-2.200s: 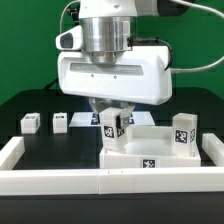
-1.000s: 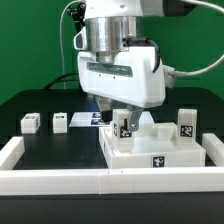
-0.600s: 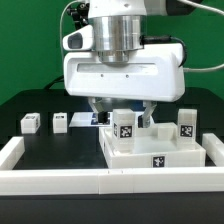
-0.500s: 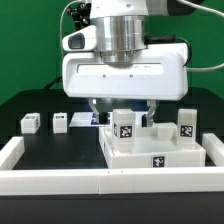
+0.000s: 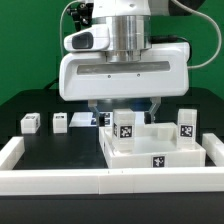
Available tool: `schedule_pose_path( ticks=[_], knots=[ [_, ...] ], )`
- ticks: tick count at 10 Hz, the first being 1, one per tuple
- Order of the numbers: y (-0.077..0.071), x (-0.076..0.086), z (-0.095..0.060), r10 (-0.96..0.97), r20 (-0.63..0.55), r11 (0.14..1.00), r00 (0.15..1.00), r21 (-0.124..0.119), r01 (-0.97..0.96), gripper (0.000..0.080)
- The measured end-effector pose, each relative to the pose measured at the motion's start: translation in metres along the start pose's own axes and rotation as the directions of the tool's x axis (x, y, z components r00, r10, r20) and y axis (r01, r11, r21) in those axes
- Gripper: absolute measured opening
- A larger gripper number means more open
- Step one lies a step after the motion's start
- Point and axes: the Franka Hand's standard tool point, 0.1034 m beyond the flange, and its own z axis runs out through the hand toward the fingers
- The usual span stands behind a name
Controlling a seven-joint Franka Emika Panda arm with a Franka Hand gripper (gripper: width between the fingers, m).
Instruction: Assemble square table
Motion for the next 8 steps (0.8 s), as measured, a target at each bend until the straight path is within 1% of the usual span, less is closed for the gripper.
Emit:
schedule_pose_path(
  ticks=[2,3,4,5,6,8],
  knots=[
    [0.0007,0.0008,-0.0004,-0.036,-0.003,0.999,0.999,-0.007,0.036,0.0649],
    [0.001,0.0005,0.0001,-0.035,-0.002,0.999,0.999,-0.007,0.035,0.0554],
    [0.0011,0.0005,0.0002,-0.035,-0.001,0.999,0.999,-0.007,0.035,0.0554],
    [0.0013,0.0004,0.0003,-0.035,-0.001,0.999,0.999,-0.007,0.035,0.0356],
    [0.0016,0.0003,0.0003,-0.034,-0.001,0.999,0.999,-0.007,0.034,0.0289],
    [0.0018,0.0003,0.0003,0.003,-0.001,1.0,1.0,-0.007,-0.003,0.0289]
  ],
)
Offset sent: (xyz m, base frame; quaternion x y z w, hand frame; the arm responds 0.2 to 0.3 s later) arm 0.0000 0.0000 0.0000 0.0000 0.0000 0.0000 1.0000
